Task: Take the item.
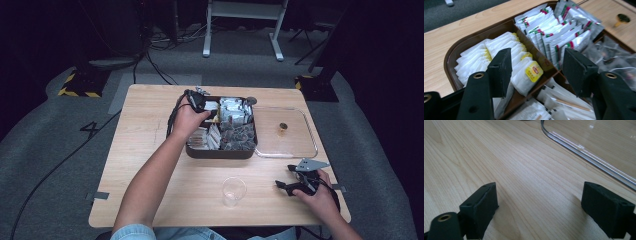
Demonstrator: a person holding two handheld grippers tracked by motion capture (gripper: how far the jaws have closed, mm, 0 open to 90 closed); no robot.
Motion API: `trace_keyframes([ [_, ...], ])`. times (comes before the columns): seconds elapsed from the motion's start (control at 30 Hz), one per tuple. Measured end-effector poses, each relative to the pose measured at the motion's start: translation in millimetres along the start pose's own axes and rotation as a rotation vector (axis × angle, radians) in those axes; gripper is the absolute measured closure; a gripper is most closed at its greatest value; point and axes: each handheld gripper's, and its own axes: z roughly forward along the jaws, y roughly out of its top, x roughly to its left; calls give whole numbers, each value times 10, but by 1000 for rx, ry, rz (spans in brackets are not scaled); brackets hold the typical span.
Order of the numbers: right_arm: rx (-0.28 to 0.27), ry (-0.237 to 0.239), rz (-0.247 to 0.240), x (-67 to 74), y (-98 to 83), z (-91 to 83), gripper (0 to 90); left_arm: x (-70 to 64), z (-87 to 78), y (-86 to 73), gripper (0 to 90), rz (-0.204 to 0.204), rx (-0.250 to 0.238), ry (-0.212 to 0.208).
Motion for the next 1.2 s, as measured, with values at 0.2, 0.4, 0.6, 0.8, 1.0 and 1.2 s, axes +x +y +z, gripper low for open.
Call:
trace_keyframes([
  [0.2, 1, 2, -2, -3, 1, 1, 137, 66, 159, -1, 423, -15, 36, 26],
  [0.4, 1, 3, -4, -5, 2, 1, 137, 97, 280, -9, 425, -36, 69, 32],
  [0.6, 1, 3, -4, -5, 2, 1, 138, 159, 352, -16, 425, -60, 97, 43],
  [0.8, 0, 8, -8, -10, 3, 4, 138, 177, 414, -38, 447, -77, 129, 51],
  [1.0, -1, 10, -10, -14, 4, 5, 137, 133, 463, -6, 471, -77, 158, 23],
  [1.2, 0, 12, -12, -16, 6, 6, 137, 105, 544, -12, 472, -72, 180, 12],
])
